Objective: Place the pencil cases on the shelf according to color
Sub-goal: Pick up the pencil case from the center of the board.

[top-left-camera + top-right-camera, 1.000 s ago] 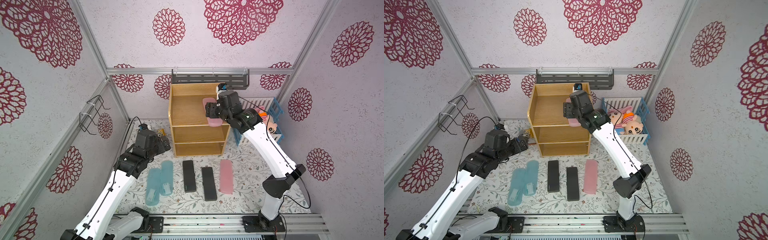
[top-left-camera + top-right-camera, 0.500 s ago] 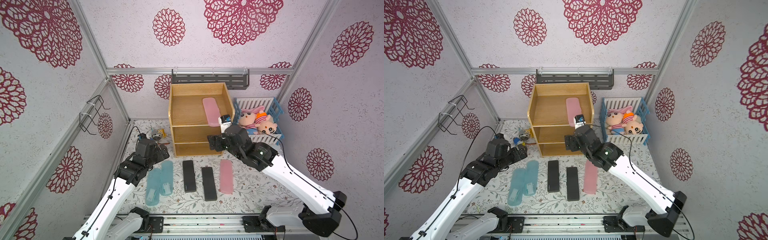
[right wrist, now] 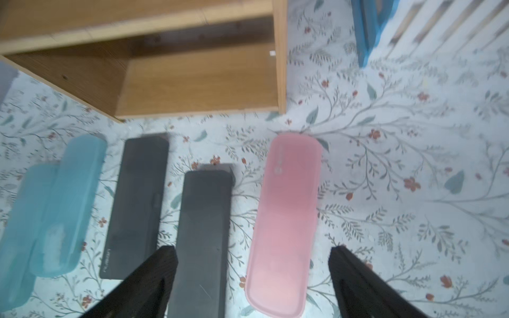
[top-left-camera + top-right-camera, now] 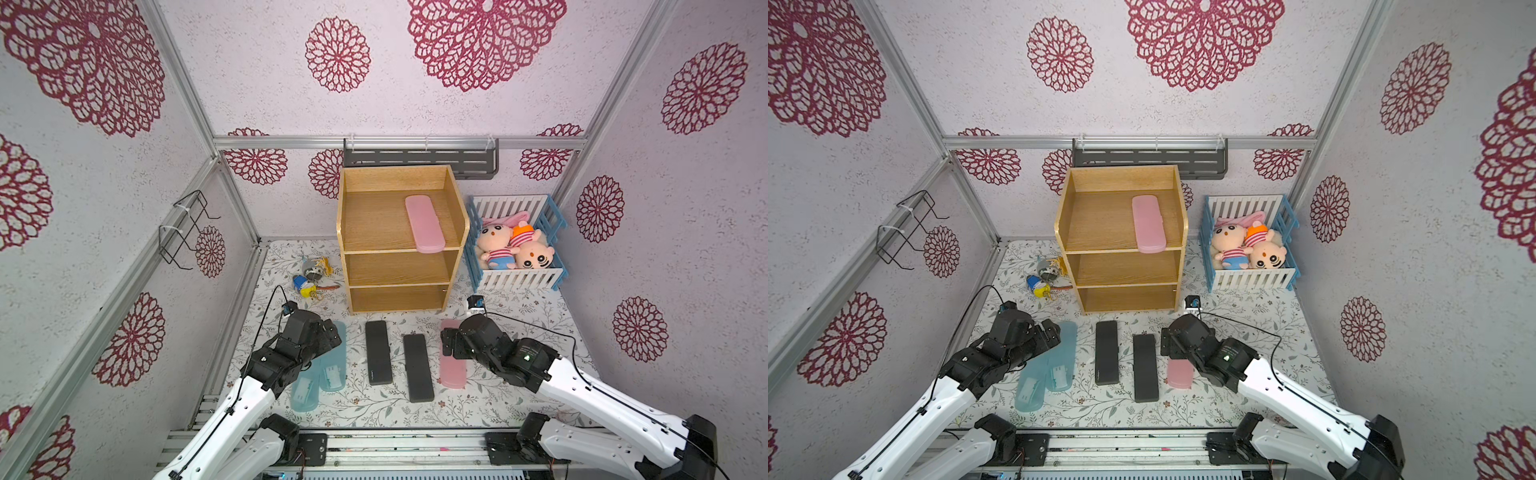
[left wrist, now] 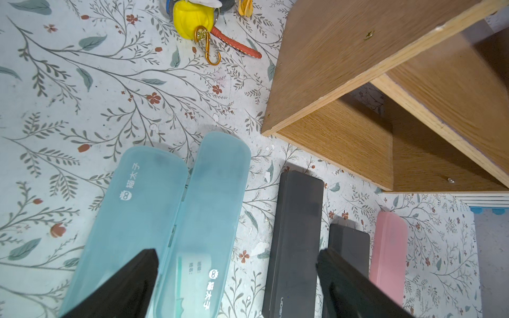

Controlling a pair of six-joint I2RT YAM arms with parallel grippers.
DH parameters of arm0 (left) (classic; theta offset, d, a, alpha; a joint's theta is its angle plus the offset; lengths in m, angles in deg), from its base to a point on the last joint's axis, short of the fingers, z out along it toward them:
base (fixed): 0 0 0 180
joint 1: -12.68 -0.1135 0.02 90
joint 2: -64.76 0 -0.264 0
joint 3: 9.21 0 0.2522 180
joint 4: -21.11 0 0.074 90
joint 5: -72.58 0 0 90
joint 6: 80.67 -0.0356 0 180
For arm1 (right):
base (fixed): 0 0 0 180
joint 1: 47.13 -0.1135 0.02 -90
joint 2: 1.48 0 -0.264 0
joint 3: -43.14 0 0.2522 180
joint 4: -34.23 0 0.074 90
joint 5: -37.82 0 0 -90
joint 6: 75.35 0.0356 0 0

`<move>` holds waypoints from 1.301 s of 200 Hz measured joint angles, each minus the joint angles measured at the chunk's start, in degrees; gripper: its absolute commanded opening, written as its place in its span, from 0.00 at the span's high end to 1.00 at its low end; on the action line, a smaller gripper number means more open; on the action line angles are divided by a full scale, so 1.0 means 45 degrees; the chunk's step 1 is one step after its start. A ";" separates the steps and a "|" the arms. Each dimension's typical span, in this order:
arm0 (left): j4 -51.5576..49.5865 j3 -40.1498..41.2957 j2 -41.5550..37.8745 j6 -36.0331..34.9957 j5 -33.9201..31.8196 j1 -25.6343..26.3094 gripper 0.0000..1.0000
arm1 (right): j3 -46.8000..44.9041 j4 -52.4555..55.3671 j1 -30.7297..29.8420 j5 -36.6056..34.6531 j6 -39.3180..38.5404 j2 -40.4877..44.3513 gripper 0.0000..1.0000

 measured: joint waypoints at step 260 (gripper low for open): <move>0.1724 -0.0151 0.1763 0.0311 -0.0131 0.0418 0.03 | -0.3157 -0.1545 -0.0991 0.0602 0.2783 -0.3497 0.01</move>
